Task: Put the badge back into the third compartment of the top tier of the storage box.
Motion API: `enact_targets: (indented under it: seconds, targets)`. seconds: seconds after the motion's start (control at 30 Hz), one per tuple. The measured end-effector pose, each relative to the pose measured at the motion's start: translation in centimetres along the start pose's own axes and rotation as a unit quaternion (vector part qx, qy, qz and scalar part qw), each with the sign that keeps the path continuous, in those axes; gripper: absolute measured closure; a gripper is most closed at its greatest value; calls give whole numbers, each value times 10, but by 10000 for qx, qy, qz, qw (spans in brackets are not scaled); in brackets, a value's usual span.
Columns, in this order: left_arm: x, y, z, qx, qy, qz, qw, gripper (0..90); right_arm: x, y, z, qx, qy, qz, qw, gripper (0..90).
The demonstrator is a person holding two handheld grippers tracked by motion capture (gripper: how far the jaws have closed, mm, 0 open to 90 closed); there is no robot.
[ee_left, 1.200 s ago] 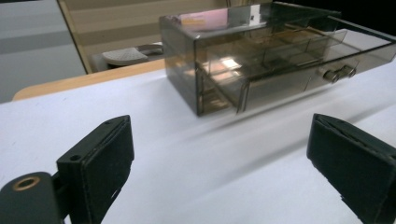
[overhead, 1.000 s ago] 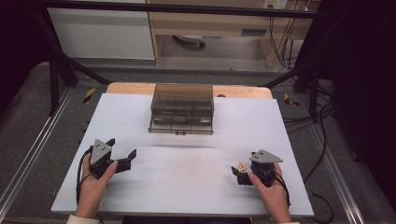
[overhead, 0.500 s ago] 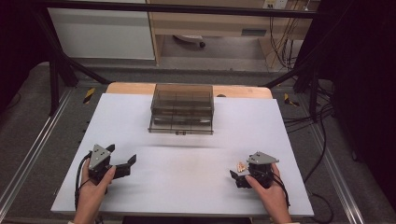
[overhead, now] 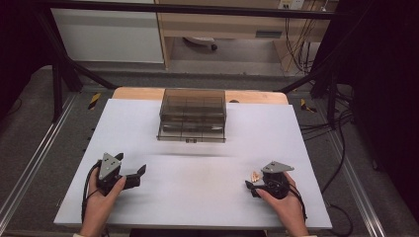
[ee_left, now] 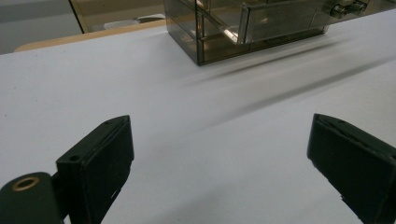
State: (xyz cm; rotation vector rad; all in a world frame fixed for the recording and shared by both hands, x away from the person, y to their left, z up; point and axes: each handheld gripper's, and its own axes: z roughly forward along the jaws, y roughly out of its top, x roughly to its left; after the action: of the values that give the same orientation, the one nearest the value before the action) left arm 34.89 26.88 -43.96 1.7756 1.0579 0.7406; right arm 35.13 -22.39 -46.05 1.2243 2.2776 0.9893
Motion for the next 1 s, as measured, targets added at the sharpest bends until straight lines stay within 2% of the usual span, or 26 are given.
enact_targets:
  seconds: [0.27, 0.4, 0.63, 0.73, 1.0]
  targets:
    - [0, -1, 2, 60, 6, 22, 10000, 72, 2, 3, -5, 34, -14, 36, 10000, 471]
    - [-1, 0, 5, 91, -4, 24, 10000, 74, 3, 3, -6, 73, -31, 41, 10000, 560]
    - [-2, 0, 4, 61, -34, 72, 9999, 75, 5, 4, -6, 41, -42, -20, 10000, 615]
    - [-1, -1, 5, 97, -24, 56, 9999, 75, 6, 6, -8, -106, -65, -6, 9999, 685]
    - [-2, 0, 6, 100, -32, 57, 9999, 77, 9, 9, -6, -203, -121, -29, 9997, 738]
